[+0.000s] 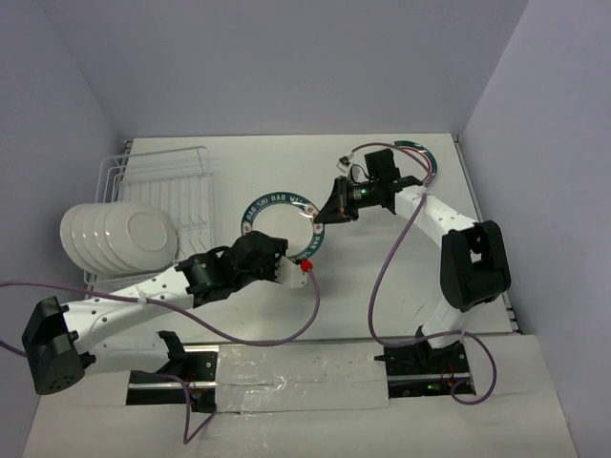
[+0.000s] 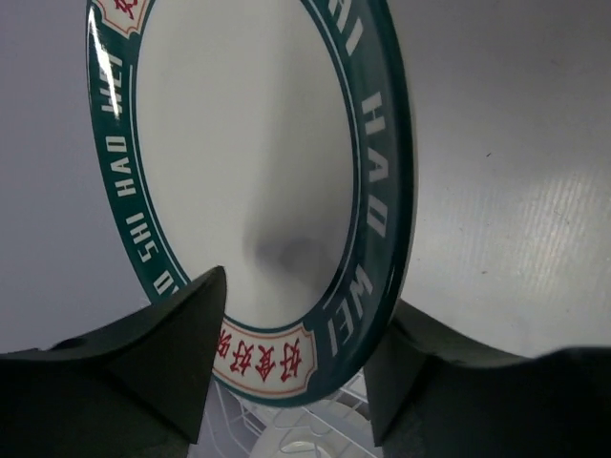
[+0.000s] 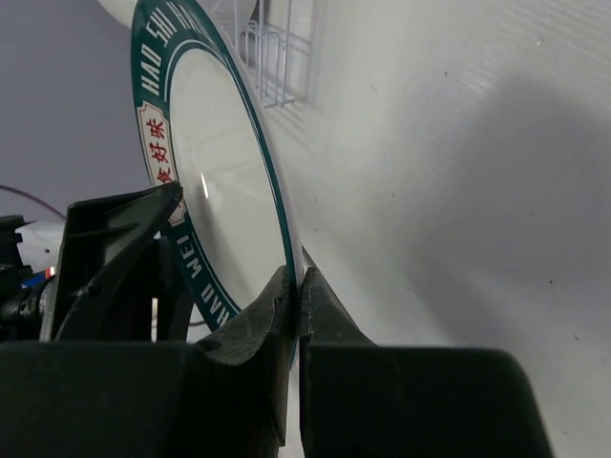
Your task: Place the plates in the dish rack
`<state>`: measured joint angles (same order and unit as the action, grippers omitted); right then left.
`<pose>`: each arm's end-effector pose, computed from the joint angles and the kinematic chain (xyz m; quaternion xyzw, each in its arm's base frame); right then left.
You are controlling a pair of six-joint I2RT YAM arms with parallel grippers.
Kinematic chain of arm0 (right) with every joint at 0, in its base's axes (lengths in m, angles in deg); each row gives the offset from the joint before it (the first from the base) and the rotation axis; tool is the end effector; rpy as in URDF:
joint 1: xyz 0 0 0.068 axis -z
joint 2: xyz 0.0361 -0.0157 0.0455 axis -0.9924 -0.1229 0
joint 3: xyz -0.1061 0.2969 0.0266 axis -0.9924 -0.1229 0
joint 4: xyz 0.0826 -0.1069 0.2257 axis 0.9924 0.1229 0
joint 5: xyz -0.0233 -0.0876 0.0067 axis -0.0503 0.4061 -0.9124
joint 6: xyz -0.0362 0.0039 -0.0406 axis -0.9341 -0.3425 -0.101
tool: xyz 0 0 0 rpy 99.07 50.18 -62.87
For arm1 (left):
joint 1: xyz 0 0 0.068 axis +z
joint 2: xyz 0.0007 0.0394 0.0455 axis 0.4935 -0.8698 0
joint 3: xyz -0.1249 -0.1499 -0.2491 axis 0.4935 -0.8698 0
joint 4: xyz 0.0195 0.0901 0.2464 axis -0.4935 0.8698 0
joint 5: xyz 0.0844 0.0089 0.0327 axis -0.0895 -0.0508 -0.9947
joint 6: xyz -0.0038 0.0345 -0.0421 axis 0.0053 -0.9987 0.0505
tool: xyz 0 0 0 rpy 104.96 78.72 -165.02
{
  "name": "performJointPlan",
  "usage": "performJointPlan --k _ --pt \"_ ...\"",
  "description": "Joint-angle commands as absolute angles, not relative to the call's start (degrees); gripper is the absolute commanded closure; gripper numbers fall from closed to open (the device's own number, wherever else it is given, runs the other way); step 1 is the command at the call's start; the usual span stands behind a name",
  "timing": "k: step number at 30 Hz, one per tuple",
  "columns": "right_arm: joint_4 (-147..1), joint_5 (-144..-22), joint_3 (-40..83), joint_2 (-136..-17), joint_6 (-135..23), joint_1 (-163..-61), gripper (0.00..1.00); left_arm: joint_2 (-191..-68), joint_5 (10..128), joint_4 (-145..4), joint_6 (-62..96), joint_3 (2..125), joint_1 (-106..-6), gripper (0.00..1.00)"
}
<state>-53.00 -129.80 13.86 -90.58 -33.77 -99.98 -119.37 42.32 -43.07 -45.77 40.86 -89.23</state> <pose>0.3357 0.1339 0.2889 -0.0745 0.8438 0.5159 0.1278 0.1250 -0.1909 0.3119 0.7053 0.5623 0.1155 0.4159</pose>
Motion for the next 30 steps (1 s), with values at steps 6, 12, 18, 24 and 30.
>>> performJointPlan --k 6,12,18,24,30 --pt "-48.29 -135.13 19.62 -91.74 -37.64 -101.75 0.90 -115.46 38.63 -53.56 -50.23 37.22 -90.13 0.93" --pt "-47.68 -133.29 23.48 -90.33 -38.61 -101.05 0.20 -112.83 40.63 -50.75 -43.91 40.46 -87.59 1.00" --pt "-48.02 -129.68 31.39 -88.22 -39.49 -94.29 0.00 -111.51 49.95 -42.84 -27.41 52.85 -76.52 1.00" --pt "-51.97 -131.35 31.68 -84.80 -42.92 -88.31 0.00 -112.47 68.67 -36.25 -2.80 65.95 -53.86 1.00" --pt "-59.36 -133.43 24.46 -81.10 -36.94 -84.53 0.00 -109.66 86.08 -33.27 10.76 67.98 -32.31 1.00"
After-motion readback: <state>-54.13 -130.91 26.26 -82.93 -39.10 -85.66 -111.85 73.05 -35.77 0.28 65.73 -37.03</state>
